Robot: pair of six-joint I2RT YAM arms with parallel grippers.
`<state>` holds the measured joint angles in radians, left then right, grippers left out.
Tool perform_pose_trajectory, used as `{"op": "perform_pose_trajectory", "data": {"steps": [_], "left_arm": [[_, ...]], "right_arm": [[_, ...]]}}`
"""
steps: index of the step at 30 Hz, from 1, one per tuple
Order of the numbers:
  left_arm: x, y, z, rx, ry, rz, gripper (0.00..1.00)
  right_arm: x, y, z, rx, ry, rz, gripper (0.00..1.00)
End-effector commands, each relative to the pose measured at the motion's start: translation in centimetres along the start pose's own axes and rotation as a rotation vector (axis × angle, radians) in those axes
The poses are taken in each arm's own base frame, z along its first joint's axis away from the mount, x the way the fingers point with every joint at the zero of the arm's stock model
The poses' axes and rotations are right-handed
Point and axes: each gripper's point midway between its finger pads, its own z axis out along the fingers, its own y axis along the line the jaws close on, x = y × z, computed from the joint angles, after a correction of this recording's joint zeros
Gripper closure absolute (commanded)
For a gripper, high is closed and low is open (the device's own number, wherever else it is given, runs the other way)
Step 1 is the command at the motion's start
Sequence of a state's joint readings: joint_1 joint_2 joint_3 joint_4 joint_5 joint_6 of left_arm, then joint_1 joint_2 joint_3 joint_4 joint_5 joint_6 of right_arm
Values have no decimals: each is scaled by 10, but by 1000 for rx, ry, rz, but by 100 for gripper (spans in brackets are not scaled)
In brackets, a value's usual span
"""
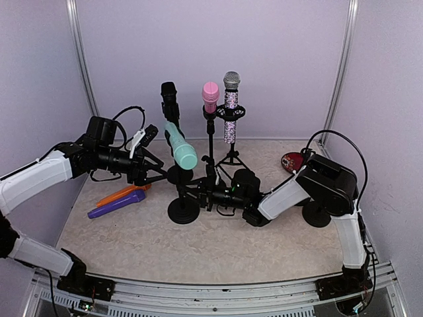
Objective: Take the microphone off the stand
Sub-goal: Unscrew the knob on the stand of the microphone stand.
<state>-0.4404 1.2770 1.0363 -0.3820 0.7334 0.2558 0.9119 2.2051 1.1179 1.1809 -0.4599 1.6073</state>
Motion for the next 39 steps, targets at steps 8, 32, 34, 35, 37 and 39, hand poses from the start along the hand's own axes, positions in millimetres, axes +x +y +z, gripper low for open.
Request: {"op": "perform_pose_trajectory", "data": {"steps": [8, 32, 34, 35, 37, 39], "left_arm": [[-23, 4, 17, 46, -55, -46, 39], [-24, 19, 28, 8, -52, -36, 44], [-23, 19, 27, 0, -48, -35, 44], [-22, 19, 26, -1, -47, -36, 44], [-19, 18, 25, -4, -45, -35, 44], [-17, 18, 23, -9, -45, -36, 44]], "right_arm": [[17, -39, -5, 290, 53, -150, 100], [9, -34, 2, 820, 128, -839, 100], [8, -26, 2, 825, 115, -888, 100], [8, -21, 2, 821, 105, -916, 100], [10, -9, 4, 813, 77, -988, 89], [8, 4, 5, 810, 55, -1072, 80]]}}
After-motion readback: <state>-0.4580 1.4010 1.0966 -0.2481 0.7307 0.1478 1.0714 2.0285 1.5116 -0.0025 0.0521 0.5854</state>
